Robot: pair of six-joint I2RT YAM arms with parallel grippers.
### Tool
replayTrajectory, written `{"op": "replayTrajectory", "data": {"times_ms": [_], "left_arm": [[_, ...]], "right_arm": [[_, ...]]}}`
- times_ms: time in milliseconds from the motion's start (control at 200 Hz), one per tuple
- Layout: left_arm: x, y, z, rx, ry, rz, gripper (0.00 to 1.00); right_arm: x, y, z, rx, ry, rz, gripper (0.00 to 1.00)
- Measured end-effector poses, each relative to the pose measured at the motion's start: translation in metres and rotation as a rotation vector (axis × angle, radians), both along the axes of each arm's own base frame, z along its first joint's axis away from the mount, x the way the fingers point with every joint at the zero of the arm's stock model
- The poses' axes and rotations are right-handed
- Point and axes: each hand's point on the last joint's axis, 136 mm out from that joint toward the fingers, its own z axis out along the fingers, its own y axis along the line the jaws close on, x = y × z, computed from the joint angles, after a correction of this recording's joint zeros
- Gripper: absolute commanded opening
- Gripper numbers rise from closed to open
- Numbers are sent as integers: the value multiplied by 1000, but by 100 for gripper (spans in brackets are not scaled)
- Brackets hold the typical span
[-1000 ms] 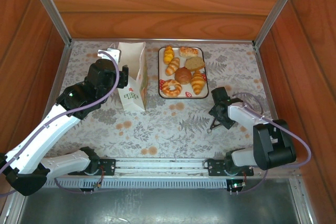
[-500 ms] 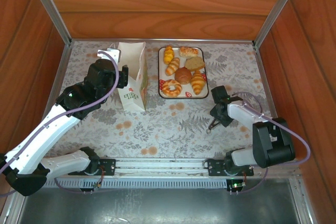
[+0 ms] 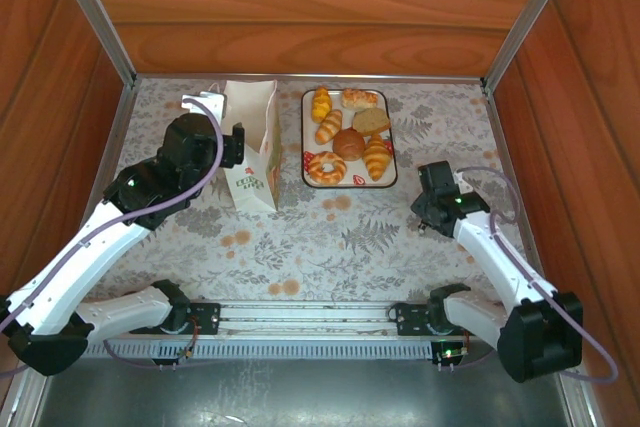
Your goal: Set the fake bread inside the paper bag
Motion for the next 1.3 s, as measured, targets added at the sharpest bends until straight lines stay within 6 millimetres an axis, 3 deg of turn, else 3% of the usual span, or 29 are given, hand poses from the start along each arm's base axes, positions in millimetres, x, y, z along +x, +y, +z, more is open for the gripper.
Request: {"op": "replayTrajectory", "data": {"times_ms": [145,320,650,795,950,1304], "left_arm": [[-4,16,12,-52,-25,16,97],[4,59,20,-190,-24,101,98],[11,91,6,-404,91,86,99],[12,72,-4,-492,164,-16,95],[17,52,-28,-554,267,-99,94],[42,46,-80,-610,405,-70,88]], "right_arm": [[9,0,34,-16,-94,65,51],[21,4,77,-11,-189,164,51],[37,44,142,85,-291,452,52],[37,57,147,94,-288,558,52],[37,66,144,94,-266,637,51],[40,74,129,87,-126,739,51]]}}
